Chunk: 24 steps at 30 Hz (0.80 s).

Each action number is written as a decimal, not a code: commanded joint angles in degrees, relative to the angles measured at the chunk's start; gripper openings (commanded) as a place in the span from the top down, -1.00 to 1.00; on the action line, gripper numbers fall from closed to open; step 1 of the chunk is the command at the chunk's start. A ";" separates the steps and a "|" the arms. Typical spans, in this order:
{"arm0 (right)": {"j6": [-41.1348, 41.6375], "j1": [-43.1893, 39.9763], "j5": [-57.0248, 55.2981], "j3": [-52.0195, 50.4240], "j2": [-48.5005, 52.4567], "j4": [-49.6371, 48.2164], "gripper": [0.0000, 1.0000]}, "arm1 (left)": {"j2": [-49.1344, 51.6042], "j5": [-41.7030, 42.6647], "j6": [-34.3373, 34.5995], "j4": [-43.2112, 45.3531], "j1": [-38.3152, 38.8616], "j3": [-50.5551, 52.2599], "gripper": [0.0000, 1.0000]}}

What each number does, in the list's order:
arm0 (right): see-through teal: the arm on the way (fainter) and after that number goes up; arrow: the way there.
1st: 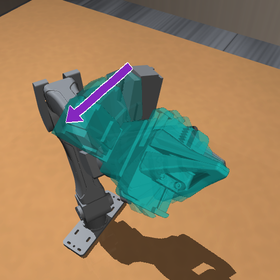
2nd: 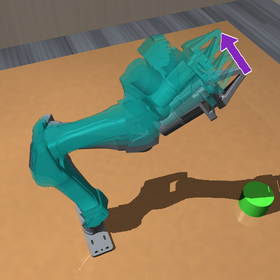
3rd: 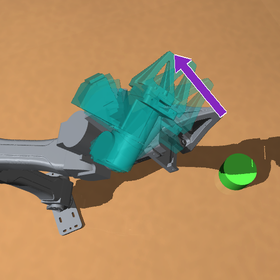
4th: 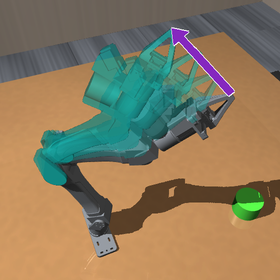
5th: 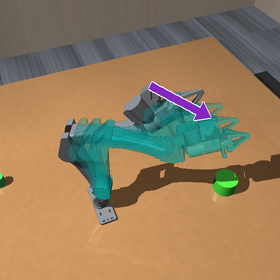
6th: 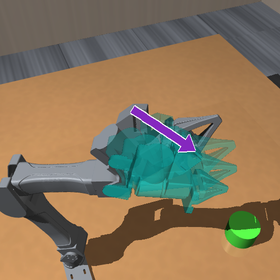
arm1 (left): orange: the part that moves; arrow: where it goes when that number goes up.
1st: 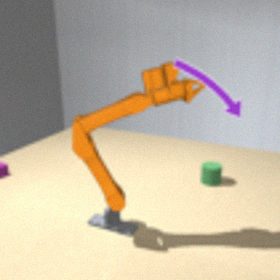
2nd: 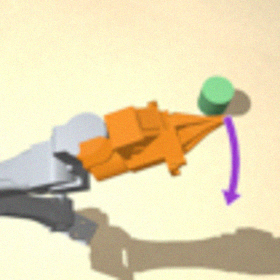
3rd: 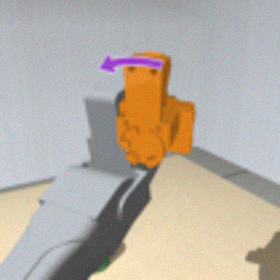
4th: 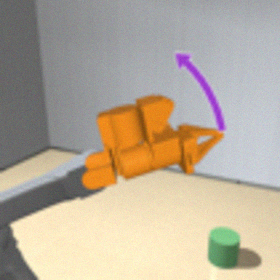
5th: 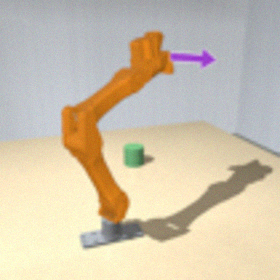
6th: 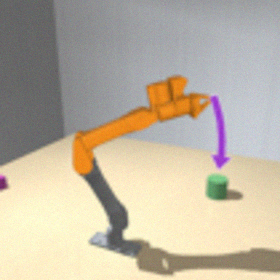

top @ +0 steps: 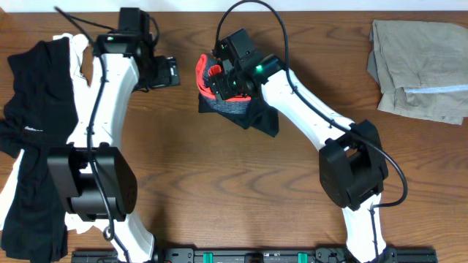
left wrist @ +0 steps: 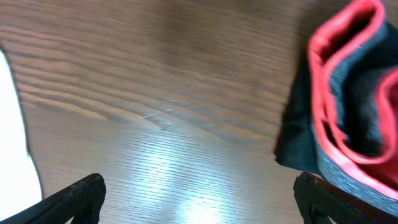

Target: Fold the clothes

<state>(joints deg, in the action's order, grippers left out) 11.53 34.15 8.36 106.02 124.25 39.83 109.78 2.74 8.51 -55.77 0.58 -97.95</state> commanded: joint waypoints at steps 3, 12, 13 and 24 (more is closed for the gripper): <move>-0.44 -1.44 0.00 5.03 -1.01 5.25 -0.50 | -0.70 -0.85 -1.14 -0.09 -3.61 0.68 -0.96; 0.83 -2.60 -5.77 3.37 -0.44 10.78 -0.53 | -0.70 -0.85 -1.14 0.26 -6.80 0.68 -0.96; 0.83 -2.60 -5.73 3.34 -0.13 11.06 -0.52 | -0.70 -0.85 -1.14 0.37 -6.80 0.68 -0.96; 0.83 -2.47 -1.22 3.32 4.48 13.53 -0.26 | -0.70 -0.85 -1.16 0.55 -6.78 0.68 -0.96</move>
<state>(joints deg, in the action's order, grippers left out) 11.90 31.81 5.13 109.93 127.20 52.86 109.78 2.57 8.32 -55.16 -6.00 -97.95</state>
